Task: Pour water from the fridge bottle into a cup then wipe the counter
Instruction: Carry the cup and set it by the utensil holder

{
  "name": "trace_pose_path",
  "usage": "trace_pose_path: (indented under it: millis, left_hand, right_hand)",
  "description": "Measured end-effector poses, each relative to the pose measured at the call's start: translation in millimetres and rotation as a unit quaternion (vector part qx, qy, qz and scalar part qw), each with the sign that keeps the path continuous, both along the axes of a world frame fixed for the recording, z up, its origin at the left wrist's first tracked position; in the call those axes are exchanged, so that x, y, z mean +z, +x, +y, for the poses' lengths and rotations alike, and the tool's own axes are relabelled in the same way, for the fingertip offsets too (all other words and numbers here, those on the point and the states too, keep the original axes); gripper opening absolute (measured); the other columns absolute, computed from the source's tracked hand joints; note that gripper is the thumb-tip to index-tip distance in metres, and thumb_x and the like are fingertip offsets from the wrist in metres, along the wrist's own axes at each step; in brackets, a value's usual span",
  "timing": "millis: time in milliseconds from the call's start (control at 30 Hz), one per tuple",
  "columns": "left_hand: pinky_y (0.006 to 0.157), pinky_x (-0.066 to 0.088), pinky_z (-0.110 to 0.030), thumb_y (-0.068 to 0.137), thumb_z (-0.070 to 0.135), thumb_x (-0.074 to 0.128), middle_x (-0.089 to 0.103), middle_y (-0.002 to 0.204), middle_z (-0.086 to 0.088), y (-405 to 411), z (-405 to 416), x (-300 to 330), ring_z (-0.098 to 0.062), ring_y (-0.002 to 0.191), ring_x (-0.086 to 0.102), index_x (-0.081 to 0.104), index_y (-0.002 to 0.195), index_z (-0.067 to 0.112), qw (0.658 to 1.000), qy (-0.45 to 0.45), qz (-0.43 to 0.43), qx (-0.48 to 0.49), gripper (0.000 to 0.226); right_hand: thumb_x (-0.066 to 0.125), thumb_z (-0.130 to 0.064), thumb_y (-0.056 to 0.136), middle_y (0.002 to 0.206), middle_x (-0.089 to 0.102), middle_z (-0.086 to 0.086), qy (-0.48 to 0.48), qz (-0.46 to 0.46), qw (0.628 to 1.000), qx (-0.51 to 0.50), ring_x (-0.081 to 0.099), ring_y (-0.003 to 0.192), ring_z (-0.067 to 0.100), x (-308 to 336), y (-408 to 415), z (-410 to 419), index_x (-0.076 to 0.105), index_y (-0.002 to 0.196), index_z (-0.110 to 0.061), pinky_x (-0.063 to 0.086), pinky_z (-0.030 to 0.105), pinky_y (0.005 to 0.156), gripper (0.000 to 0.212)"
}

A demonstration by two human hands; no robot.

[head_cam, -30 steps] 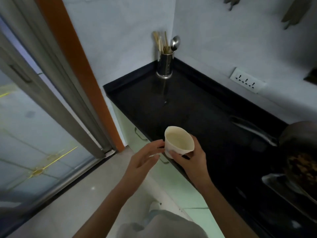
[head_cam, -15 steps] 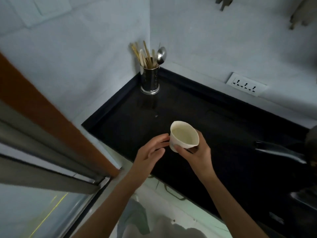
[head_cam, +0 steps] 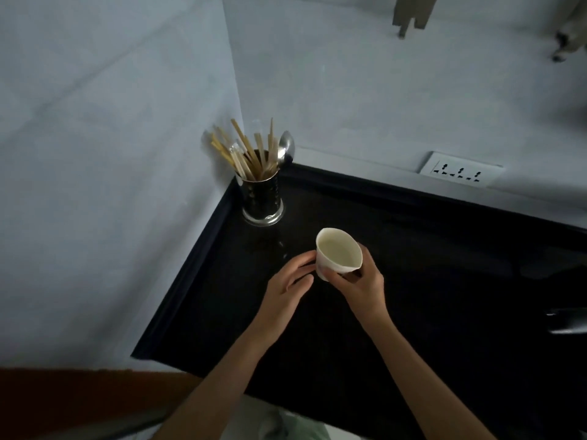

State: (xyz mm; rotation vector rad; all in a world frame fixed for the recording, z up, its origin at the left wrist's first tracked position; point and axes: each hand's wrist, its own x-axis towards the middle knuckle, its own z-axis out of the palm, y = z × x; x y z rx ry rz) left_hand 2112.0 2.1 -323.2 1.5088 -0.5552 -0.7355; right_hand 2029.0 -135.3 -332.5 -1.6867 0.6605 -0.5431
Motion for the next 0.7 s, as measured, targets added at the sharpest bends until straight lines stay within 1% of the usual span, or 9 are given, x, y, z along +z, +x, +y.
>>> trace_pose_path:
  millis: [100, 167, 300, 367, 433, 567, 633, 700]
  left_hand:
    - [0.103, 0.046, -0.036, 0.098, 0.006, 0.049, 0.060, 0.131, 0.006, 31.7, -19.4, -13.7, -0.006, 0.122, 0.055, 0.051, 0.135, 0.016, 1.000, 0.007, 0.017, 0.013, 0.039]
    - [0.103, 0.046, -0.038, 0.097, 0.006, 0.048, 0.061, 0.129, 0.009, 51.5, -33.7, -22.1, -0.006, 0.121, 0.056, 0.052, 0.134, 0.018, 0.999, 0.012, 0.026, 0.021, 0.039]
    - [0.104, 0.045, -0.040, 0.094, 0.012, 0.053, 0.062, 0.128, 0.009, 89.1, -64.5, -40.4, -0.007, 0.120, 0.056, 0.054, 0.133, 0.019, 0.997, 0.010, 0.055, 0.046, 0.039]
    - [0.103, 0.045, -0.038, 0.089, 0.018, 0.055, 0.062, 0.129, 0.008, 105.9, -80.8, -48.0, -0.008, 0.121, 0.056, 0.053, 0.133, 0.018, 0.997, 0.008, 0.058, 0.050, 0.044]
    - [0.102, 0.046, -0.035, 0.091, 0.014, 0.054, 0.061, 0.130, 0.009, 121.2, -96.8, -55.7, -0.008, 0.122, 0.056, 0.052, 0.134, 0.018, 0.997, 0.003, 0.054, 0.048, 0.044]
    - [0.100, 0.047, -0.025, 0.094, -0.001, 0.051, 0.059, 0.131, 0.009, 145.5, -124.0, -69.6, -0.006, 0.122, 0.055, 0.051, 0.134, 0.019, 0.997, 0.002, 0.052, 0.050, 0.045]
    - [0.095, 0.048, -0.020, 0.094, -0.001, 0.051, 0.059, 0.131, 0.010, 153.9, -133.0, -76.3, -0.005, 0.122, 0.054, 0.051, 0.134, 0.021, 0.998, 0.004, 0.052, 0.047, 0.046]
    - [0.094, 0.047, -0.022, 0.093, 0.002, 0.053, 0.059, 0.131, 0.012, 160.1, -139.1, -81.2, -0.004, 0.123, 0.053, 0.052, 0.132, 0.024, 0.998, 0.007, 0.052, 0.044, 0.044]
  right_hand:
    - [0.082, -0.024, 0.073, 0.111, 0.062, -0.014, 0.001, 0.008, 1.000, 0.000, 0.060, 0.103, 0.000, -16.4, 34.7, -17.4, 0.053, 0.121, -0.030, 0.054, 0.019, 0.079, 0.056]
    - [0.082, -0.024, 0.073, 0.111, 0.062, -0.013, -0.004, 0.012, 1.000, 0.006, 0.060, 0.103, 0.000, -26.8, 57.7, -32.4, 0.054, 0.120, -0.032, 0.054, 0.020, 0.080, 0.055]
    - [0.082, -0.023, 0.073, 0.113, 0.063, -0.011, -0.027, 0.021, 0.999, 0.015, 0.061, 0.104, 0.002, -45.4, 98.8, -65.5, 0.055, 0.124, -0.026, 0.053, 0.019, 0.081, 0.058]
    - [0.082, -0.023, 0.074, 0.113, 0.063, -0.011, -0.039, 0.021, 0.999, 0.021, 0.061, 0.104, 0.000, -52.1, 117.6, -83.1, 0.054, 0.124, -0.026, 0.051, 0.015, 0.080, 0.058]
    - [0.081, -0.024, 0.075, 0.116, 0.063, -0.010, -0.049, 0.022, 0.998, 0.027, 0.060, 0.105, 0.000, -59.4, 134.3, -98.8, 0.053, 0.127, -0.024, 0.051, 0.016, 0.082, 0.059]
    - [0.079, -0.026, 0.077, 0.119, 0.063, -0.010, -0.070, 0.029, 0.997, 0.025, 0.060, 0.109, 0.002, -75.2, 160.4, -122.7, 0.052, 0.131, -0.021, 0.053, 0.022, 0.087, 0.060]
    - [0.079, -0.027, 0.078, 0.119, 0.063, -0.011, -0.072, 0.035, 0.997, 0.020, 0.060, 0.108, 0.002, -81.9, 168.7, -129.2, 0.052, 0.131, -0.022, 0.053, 0.025, 0.088, 0.060]
    - [0.078, -0.029, 0.078, 0.120, 0.062, -0.011, -0.078, 0.045, 0.996, 0.014, 0.059, 0.110, 0.002, -88.8, 173.6, -133.0, 0.050, 0.133, -0.023, 0.053, 0.028, 0.091, 0.061]
